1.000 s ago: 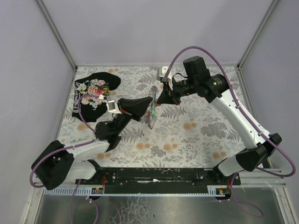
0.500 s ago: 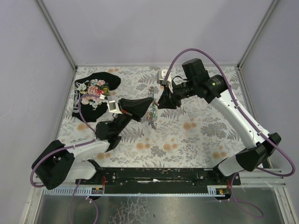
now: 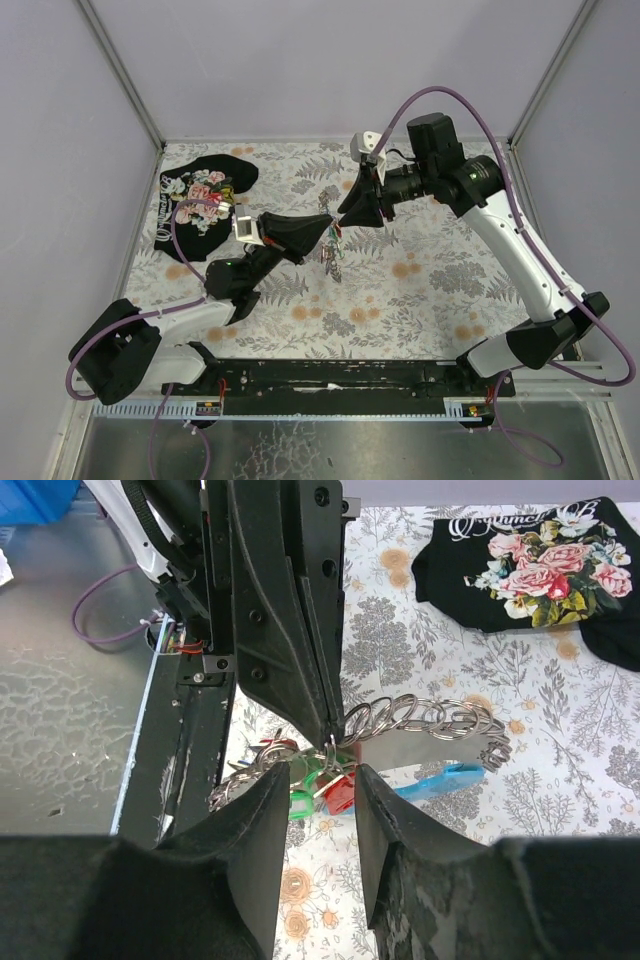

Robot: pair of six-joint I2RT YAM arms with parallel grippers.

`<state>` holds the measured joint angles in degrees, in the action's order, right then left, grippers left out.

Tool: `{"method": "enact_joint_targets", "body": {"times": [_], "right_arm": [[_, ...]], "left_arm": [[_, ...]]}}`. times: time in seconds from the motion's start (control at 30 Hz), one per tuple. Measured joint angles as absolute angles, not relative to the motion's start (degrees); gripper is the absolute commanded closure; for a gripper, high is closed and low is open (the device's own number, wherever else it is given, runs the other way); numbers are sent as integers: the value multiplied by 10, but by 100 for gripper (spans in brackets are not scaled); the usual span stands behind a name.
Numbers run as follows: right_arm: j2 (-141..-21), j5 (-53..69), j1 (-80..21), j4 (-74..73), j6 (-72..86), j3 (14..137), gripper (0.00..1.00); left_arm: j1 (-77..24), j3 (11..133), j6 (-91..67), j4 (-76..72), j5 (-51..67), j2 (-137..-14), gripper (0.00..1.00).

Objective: Remove the keys from the keyring
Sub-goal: Remove the key from the keyring.

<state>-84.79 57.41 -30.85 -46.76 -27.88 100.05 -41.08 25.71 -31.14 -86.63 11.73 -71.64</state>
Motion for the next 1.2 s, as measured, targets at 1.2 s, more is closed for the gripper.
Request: {"method": "enact_joint_targets", "body": {"times": [1.2], "right_arm": [[-848, 647, -309, -385, -227, 929, 100]], "left_arm": [[-411, 262, -328, -870, 131, -716, 100]]}}
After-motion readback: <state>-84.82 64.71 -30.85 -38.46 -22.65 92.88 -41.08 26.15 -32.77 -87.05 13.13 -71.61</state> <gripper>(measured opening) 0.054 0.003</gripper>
